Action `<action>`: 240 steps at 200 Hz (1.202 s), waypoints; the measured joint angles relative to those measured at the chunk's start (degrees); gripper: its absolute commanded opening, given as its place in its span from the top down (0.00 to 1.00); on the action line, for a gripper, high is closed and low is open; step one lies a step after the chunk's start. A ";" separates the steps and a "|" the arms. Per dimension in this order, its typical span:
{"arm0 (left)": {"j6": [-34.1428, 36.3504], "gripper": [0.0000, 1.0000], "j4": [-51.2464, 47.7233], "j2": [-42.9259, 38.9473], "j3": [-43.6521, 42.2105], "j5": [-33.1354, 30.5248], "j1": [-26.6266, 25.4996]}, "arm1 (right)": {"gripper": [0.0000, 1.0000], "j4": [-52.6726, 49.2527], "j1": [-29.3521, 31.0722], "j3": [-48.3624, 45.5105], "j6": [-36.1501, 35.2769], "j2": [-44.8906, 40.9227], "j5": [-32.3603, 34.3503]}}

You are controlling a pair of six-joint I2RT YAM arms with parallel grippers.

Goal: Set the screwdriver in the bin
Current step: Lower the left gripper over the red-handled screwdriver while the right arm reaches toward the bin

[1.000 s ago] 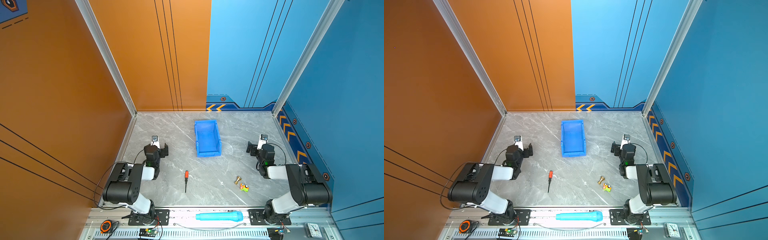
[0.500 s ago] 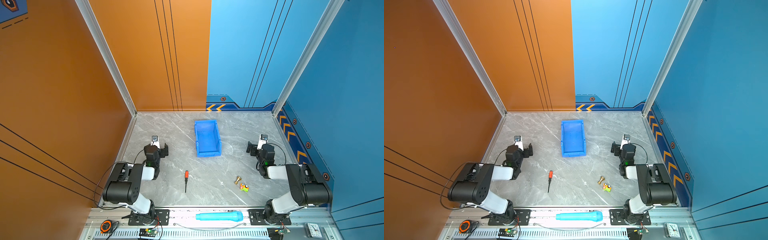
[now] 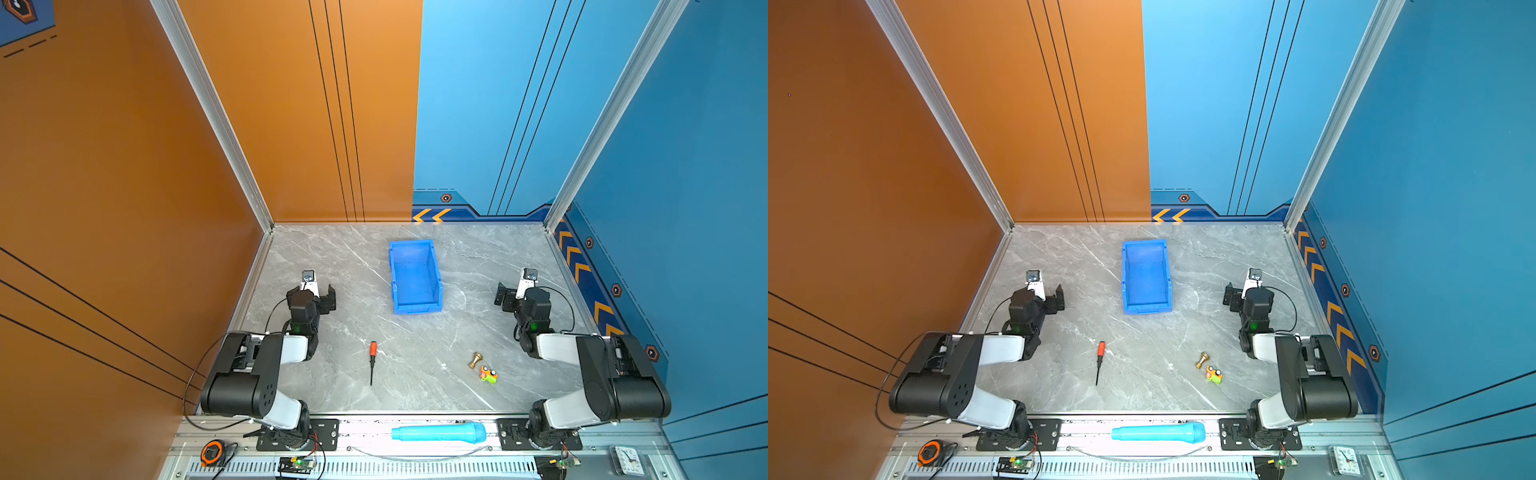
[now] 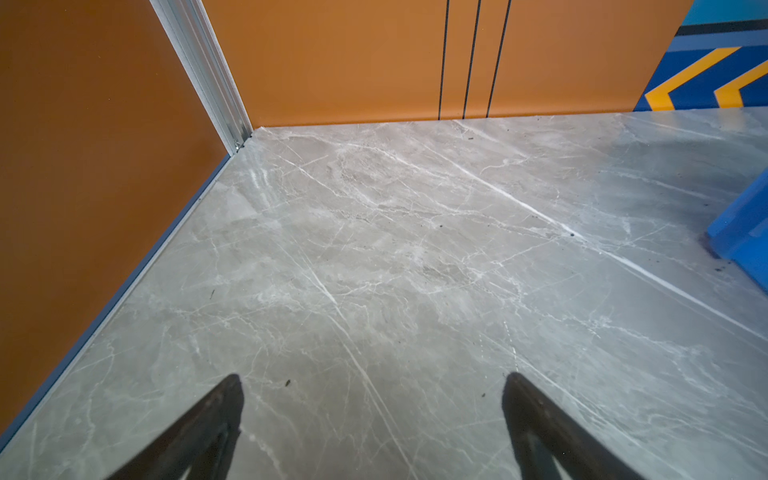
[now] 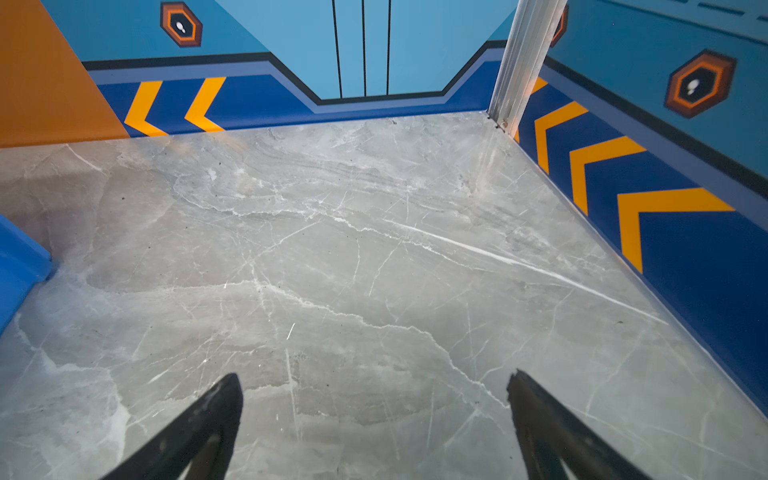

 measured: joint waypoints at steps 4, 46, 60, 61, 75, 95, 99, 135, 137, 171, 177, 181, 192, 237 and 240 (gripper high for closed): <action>0.00 0.02 -0.85 -1.11 0.04 -0.04 0.00 | 0.00 -0.66 0.09 0.15 0.02 -0.74 0.15; -1.31 0.02 -16.52 -12.66 3.30 -1.70 -1.84 | 0.00 -9.29 3.15 2.10 0.00 -8.98 3.58; -3.08 0.02 -22.88 -16.68 4.92 -2.97 -2.75 | 0.00 -13.42 5.40 2.78 0.04 -12.11 5.70; -3.19 0.02 -23.23 -16.85 5.03 -3.02 -2.78 | 0.00 -13.66 5.53 2.84 0.04 -12.26 5.86; -5.70 0.02 -29.81 -20.24 7.02 -4.04 -3.56 | 0.00 -19.12 8.20 4.17 0.74 -15.69 8.35; -9.84 0.02 -39.60 -23.76 10.58 -4.76 -4.94 | 0.00 -28.74 11.82 8.35 2.95 -19.65 11.80; -10.67 0.02 -41.42 -24.33 11.32 -4.83 -5.33 | 0.00 -30.99 12.61 9.55 3.63 -20.35 12.41; -17.79 0.02 -56.59 -26.01 17.64 -4.63 -8.61 | 0.00 -48.61 19.34 18.82 7.93 -23.71 14.78; -18.23 0.02 -57.27 -26.01 17.90 -4.61 -8.76 | 0.00 -49.51 19.71 19.21 8.15 -23.82 14.75; -23.93 0.02 -69.92 -22.14 24.04 -3.69 -13.51 | 0.00 -60.26 25.07 20.68 9.79 -24.94 12.55; -24.72 0.02 -71.89 -20.94 25.38 -3.50 -14.93 | 0.00 -61.72 25.70 20.68 9.99 -25.03 11.50; -25.24 0.02 -72.85 -20.35 25.99 -3.28 -15.80 | 0.00 -62.47 25.99 20.68 10.01 -25.05 10.91; -26.95 0.02 -76.04 -18.86 27.80 -2.89 -18.53 | 0.00 -64.72 26.53 20.79 10.23 -25.07 8.44; -33.88 0.02 -85.74 -14.91 32.65 -1.07 -28.55 | 0.00 -69.22 30.71 22.71 9.57 -25.22 0.52; -34.34 0.02 -86.18 -14.60 32.85 -0.96 -29.09 | 0.00 -69.33 31.08 22.71 9.51 -25.33 0.09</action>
